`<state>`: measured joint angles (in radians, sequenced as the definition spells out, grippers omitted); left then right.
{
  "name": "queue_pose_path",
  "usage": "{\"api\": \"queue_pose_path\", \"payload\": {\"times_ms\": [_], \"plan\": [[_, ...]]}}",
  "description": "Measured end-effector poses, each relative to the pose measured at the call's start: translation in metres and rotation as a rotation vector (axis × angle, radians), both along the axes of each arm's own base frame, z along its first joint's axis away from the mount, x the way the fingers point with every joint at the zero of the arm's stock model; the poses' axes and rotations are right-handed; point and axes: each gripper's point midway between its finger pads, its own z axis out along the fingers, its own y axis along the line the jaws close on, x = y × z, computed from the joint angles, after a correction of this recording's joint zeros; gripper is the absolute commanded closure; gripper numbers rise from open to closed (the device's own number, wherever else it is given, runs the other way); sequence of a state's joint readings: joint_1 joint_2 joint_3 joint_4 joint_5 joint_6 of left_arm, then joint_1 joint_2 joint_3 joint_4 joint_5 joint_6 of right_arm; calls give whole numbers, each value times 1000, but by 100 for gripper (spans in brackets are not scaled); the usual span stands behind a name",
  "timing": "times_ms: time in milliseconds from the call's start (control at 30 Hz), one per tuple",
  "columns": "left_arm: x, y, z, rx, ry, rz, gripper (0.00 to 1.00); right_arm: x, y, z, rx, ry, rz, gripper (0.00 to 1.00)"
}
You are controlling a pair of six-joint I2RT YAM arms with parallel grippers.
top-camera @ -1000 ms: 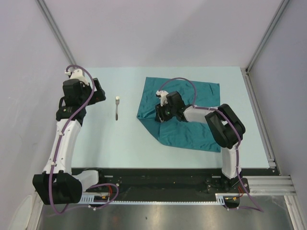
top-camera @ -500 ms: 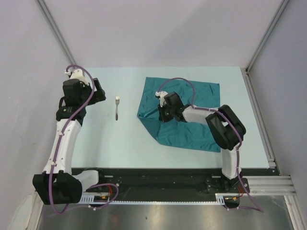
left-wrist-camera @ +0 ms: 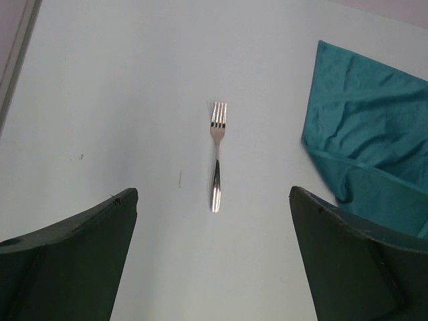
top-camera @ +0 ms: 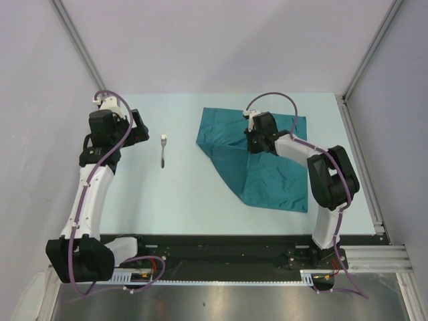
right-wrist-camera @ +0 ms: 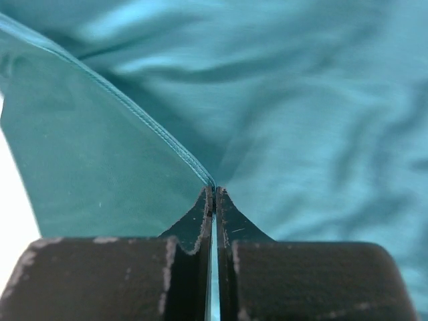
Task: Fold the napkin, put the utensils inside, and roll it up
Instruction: Fold the napkin
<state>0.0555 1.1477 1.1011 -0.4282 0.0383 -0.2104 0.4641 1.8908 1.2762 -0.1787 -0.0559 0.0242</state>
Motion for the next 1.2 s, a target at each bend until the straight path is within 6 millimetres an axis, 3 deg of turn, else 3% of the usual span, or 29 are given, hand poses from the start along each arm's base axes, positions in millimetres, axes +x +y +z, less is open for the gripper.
{"api": "queue_pose_path", "payload": {"times_ms": [167, 600, 867, 1000, 1200], "plan": [[3, -3, -8, -11, 23, -17, 0, 20, -42, -2, -47, 22, -91, 100], [7, -7, -18, -24, 52, -34, 0, 65, -119, -3, -186, 29, -225, 100], [8, -7, -23, -27, 67, -37, 0, 96, -175, -17, -281, 41, -311, 100], [9, -7, -26, -28, 75, -37, 0, 107, -195, -22, -331, 44, -338, 100], [11, -7, -31, -28, 90, -37, 0, 127, -215, -12, -376, 8, -365, 100]]}}
